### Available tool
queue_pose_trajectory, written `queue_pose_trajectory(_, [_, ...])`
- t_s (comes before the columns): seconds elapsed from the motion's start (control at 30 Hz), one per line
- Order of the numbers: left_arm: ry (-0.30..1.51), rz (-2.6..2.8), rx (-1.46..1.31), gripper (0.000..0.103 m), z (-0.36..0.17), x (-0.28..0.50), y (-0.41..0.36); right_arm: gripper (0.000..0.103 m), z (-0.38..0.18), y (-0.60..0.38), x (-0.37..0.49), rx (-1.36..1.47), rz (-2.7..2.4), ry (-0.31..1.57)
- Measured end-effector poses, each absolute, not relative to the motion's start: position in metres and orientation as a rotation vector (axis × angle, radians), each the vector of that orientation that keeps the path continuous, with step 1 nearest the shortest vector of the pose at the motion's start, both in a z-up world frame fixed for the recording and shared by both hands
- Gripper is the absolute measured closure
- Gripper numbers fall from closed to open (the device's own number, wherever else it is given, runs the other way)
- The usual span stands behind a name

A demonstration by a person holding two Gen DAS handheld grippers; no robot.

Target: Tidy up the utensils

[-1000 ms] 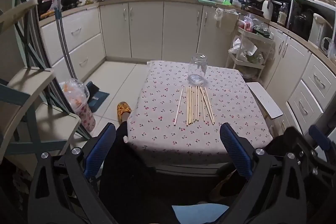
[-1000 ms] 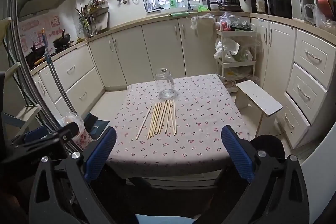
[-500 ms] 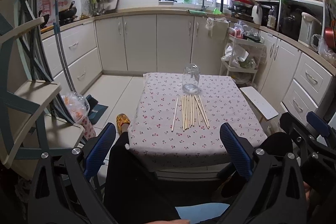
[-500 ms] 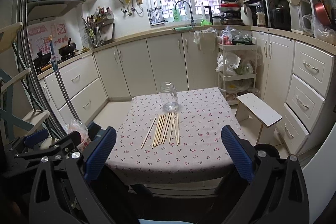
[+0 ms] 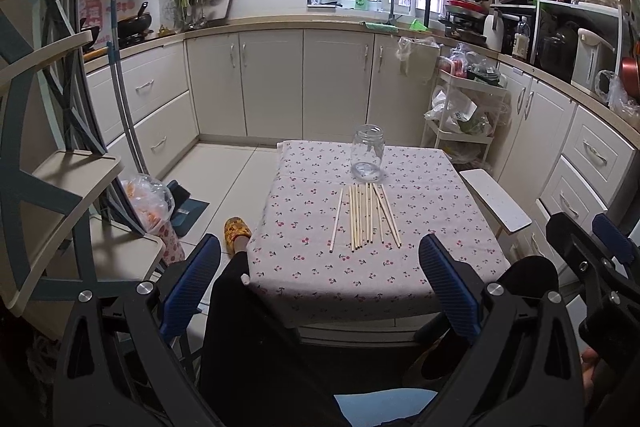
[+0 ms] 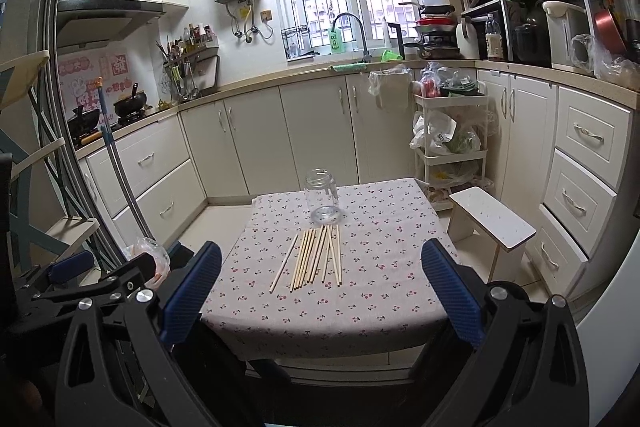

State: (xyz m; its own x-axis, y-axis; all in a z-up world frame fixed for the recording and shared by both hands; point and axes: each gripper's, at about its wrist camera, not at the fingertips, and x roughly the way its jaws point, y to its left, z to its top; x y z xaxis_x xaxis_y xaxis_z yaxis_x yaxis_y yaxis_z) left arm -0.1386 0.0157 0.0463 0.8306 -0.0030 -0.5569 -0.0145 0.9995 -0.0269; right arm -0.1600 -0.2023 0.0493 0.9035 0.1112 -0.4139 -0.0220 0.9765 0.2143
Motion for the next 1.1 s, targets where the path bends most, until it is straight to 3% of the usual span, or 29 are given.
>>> queue_pose_trajectory(1.1, [0.599,0.027,-0.016,0.008,0.037,-0.134,0.004,0.007,0.042,-0.194,-0.161,0.206,0.072,0.439])
